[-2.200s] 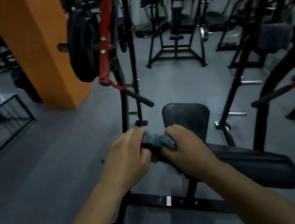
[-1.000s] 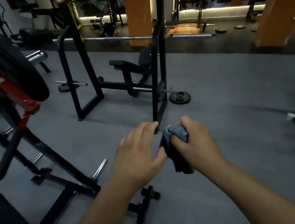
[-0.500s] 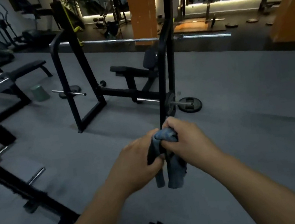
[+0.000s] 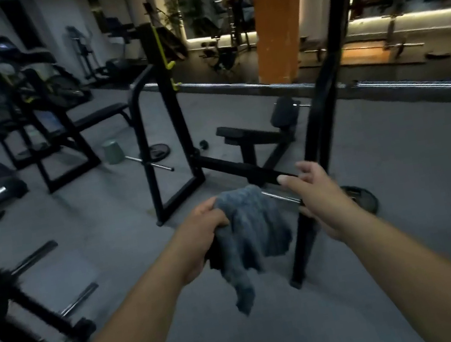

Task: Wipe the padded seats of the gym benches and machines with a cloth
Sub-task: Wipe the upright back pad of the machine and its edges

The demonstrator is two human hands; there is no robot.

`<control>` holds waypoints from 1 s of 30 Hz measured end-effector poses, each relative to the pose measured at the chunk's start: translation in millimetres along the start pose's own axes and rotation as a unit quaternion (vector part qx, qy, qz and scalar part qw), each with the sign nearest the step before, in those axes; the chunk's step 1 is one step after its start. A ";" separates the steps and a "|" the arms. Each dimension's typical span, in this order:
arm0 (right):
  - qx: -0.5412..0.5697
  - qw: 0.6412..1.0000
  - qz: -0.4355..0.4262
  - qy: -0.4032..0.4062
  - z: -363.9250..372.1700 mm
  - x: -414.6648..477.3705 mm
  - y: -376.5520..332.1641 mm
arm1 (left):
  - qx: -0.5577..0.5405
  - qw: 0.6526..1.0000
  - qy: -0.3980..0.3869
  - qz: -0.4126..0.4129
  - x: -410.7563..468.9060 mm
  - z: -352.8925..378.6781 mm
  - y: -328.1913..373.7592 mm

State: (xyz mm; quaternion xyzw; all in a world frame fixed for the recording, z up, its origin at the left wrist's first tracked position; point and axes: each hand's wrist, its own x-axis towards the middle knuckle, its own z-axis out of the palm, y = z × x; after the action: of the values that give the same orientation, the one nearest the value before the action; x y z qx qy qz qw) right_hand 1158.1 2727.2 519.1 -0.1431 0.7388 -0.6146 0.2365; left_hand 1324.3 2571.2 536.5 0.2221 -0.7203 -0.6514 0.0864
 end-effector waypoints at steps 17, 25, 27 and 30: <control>0.060 0.939 0.015 -0.338 110.9 302.3 -107.0 | -0.153 0.917 0.367 0.027 237.9 -86.2 38.4; -0.180 0.886 -0.169 -0.392 241.7 401.1 -129.0 | 0.023 0.913 0.406 0.037 292.6 -227.4 10.6; -0.297 0.834 -0.331 -0.325 281.4 426.8 -142.1 | 0.137 0.902 0.409 0.021 311.6 -267.4 10.2; -0.343 0.797 -0.436 -0.240 337.6 468.8 -158.6 | 0.346 0.827 0.443 0.002 338.4 -323.1 17.7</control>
State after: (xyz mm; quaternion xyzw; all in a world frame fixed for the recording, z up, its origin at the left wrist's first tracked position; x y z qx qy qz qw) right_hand 925.7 2175.8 547.7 -0.6646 0.6805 -0.3047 0.0483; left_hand 1154.4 2134.9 542.1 0.5007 -0.7833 -0.1908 0.3152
